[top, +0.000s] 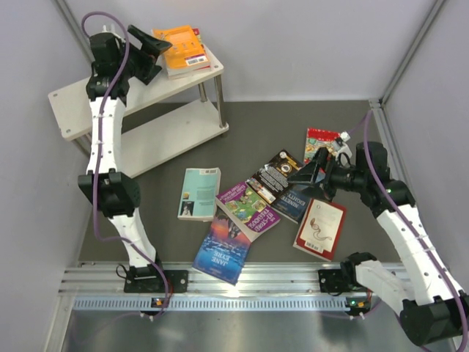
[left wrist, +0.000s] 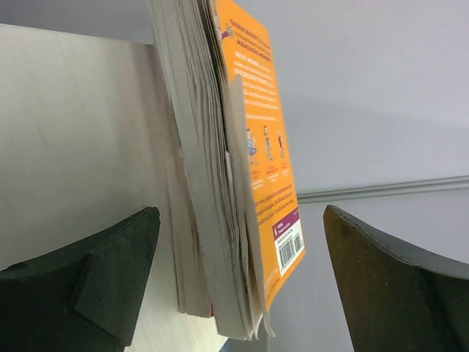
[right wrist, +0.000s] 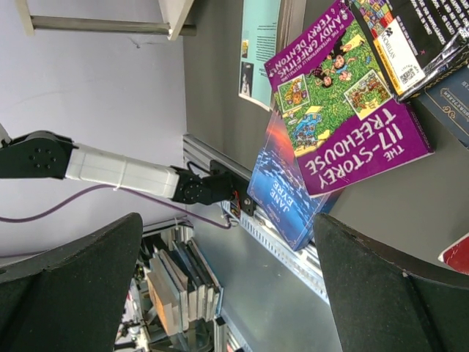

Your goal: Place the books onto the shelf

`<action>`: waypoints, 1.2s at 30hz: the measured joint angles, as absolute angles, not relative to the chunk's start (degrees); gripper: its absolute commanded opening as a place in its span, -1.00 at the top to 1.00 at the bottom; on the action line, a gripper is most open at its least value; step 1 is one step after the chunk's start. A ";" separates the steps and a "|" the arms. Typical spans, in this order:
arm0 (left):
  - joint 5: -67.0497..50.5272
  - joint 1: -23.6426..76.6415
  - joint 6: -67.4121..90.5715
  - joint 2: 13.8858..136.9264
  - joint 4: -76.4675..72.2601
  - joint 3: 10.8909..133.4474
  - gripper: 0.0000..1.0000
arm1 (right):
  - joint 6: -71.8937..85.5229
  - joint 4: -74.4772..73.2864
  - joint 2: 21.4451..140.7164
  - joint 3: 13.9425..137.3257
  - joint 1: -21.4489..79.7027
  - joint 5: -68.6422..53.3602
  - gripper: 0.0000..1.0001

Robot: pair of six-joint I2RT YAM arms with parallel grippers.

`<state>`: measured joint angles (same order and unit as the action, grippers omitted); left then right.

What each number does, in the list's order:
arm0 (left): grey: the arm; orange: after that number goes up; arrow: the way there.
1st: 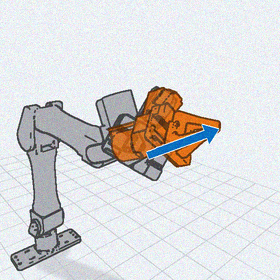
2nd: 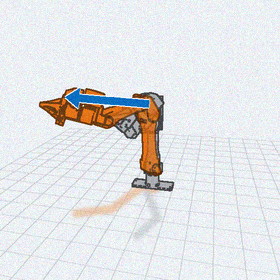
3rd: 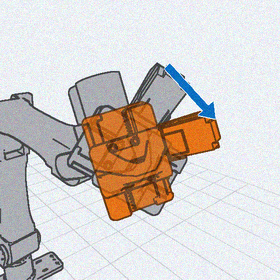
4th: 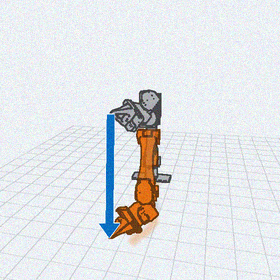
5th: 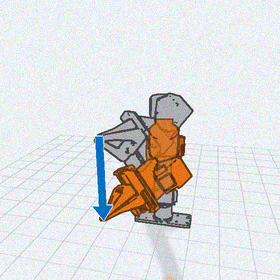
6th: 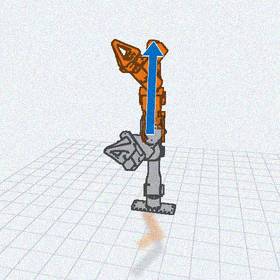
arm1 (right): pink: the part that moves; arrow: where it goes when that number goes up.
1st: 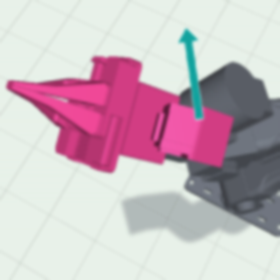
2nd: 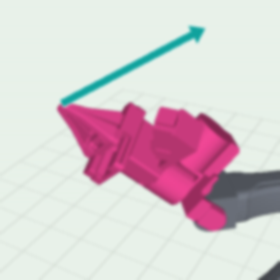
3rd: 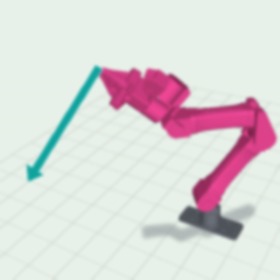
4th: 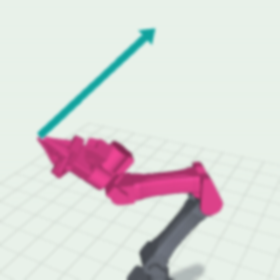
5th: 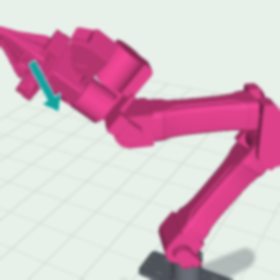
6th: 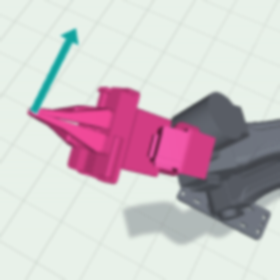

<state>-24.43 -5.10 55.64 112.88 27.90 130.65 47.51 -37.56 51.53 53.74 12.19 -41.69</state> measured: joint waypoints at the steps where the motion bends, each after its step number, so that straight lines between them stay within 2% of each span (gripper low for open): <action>1: -24.10 -5.39 55.16 112.88 29.17 130.67 -0.97 | 47.48 -37.56 51.59 53.74 12.19 -41.69 -0.99; 11: -16.16 -5.91 44.27 110.48 39.00 133.08 -0.98 | 45.17 -39.16 52.53 53.80 12.19 -40.75 -0.99; 14: -13.41 -5.91 41.71 106.91 40.88 130.19 -0.98 | 43.40 -41.80 53.49 54.89 12.19 -38.79 -0.99; 21: -10.39 -5.41 37.34 87.44 41.87 111.48 -0.98 | 39.05 -49.30 57.69 57.49 12.19 -30.63 -1.00; 28: -9.93 -0.89 36.91 65.36 40.86 87.79 -0.98 | 41.23 -47.03 65.23 56.23 12.01 -26.17 -1.00; 31: -10.00 3.62 37.76 60.62 41.65 78.43 -0.98 | 42.39 -43.31 69.91 56.23 11.81 -23.57 -0.99; 36: -9.17 12.21 40.21 59.59 43.38 70.43 -0.98 | 45.43 -32.67 75.85 52.12 11.79 -21.06 -0.99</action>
<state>-9.17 12.21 40.21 59.59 43.38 70.43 45.43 -32.67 75.85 52.12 11.79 -21.06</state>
